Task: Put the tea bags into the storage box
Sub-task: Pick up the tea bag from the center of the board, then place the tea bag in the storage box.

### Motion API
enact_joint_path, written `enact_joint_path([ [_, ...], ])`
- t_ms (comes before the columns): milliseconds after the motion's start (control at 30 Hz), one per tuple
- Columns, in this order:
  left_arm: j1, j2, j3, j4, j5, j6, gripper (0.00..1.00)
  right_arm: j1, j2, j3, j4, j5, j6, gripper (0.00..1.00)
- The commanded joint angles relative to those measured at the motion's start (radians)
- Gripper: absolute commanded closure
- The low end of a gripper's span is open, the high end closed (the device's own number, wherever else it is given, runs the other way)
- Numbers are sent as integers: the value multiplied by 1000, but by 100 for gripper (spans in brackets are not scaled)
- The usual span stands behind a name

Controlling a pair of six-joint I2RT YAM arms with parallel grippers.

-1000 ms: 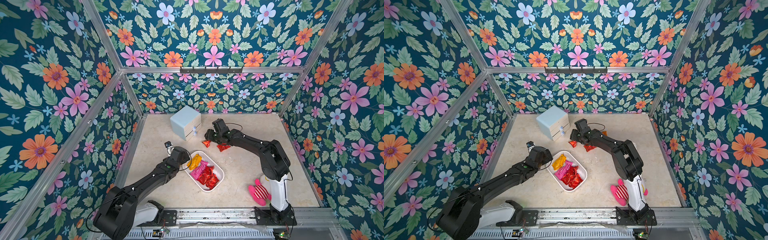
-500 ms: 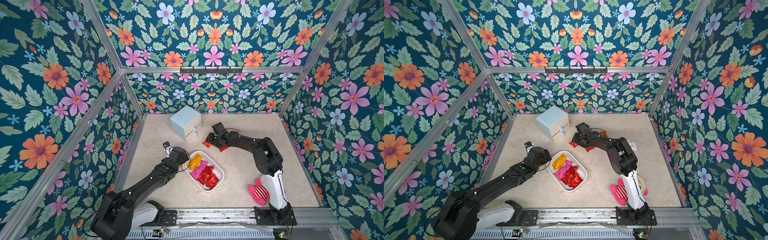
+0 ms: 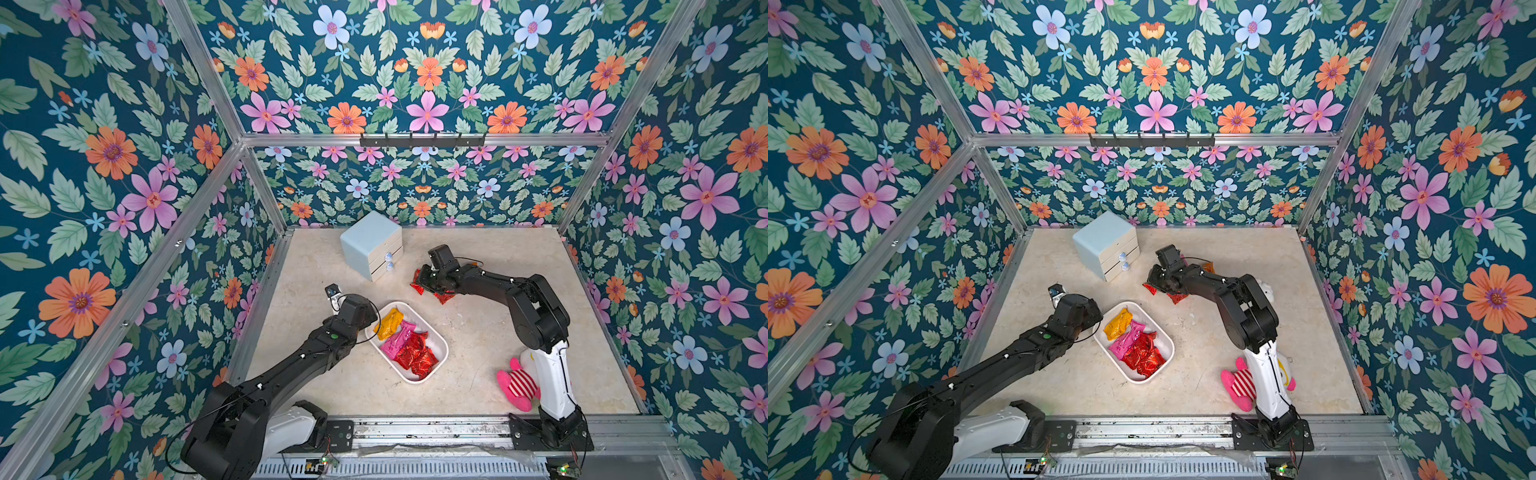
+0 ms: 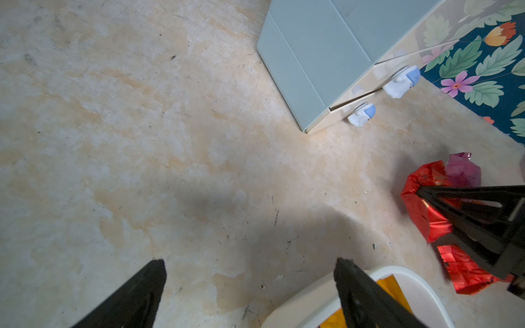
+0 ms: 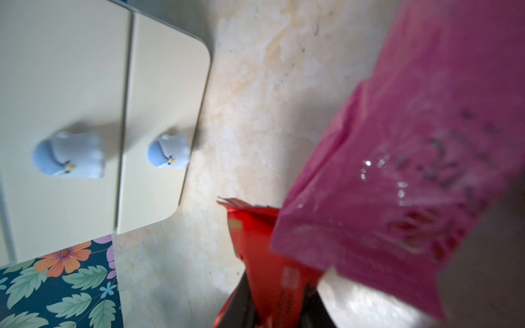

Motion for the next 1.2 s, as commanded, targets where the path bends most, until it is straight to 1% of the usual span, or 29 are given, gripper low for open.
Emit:
enact_joint_path([
  [0,1,2,8,-8,-12,2,1,2,-58,-7,-6,-11,-84,80],
  [200,1,16,15,4,-15,7,1,34,-227,-114,-46,-74,-230,80],
  [333,0,39,31,7,-11,10,1,96,-327,-202,-99,-69,-323,80],
  [500,1,55,39,11,-11,5,1,193,-411,-296,-120,-49,-388,80],
  [600,1,55,43,8,-15,-8,1,263,-423,-327,-129,-23,-441,79],
  [700,2,56,47,-4,-23,-33,1,324,-399,-324,-149,-5,-499,78],
  [800,1,47,49,-19,-23,-53,2,376,-367,-314,-181,52,-536,79],
  [933,1,22,27,-22,-33,-75,2,413,-341,-315,-194,78,-552,79],
  [1000,1,11,19,-23,-38,-78,2,417,-337,-312,-193,78,-550,74],
  [1033,2,7,17,-26,-40,-78,2,418,-341,-313,-191,78,-545,67],
  [1067,1,5,18,-29,-43,-75,2,418,-349,-314,-188,80,-542,63],
  [1167,1,3,20,-36,-46,-67,2,418,-392,-324,-165,89,-523,48],
])
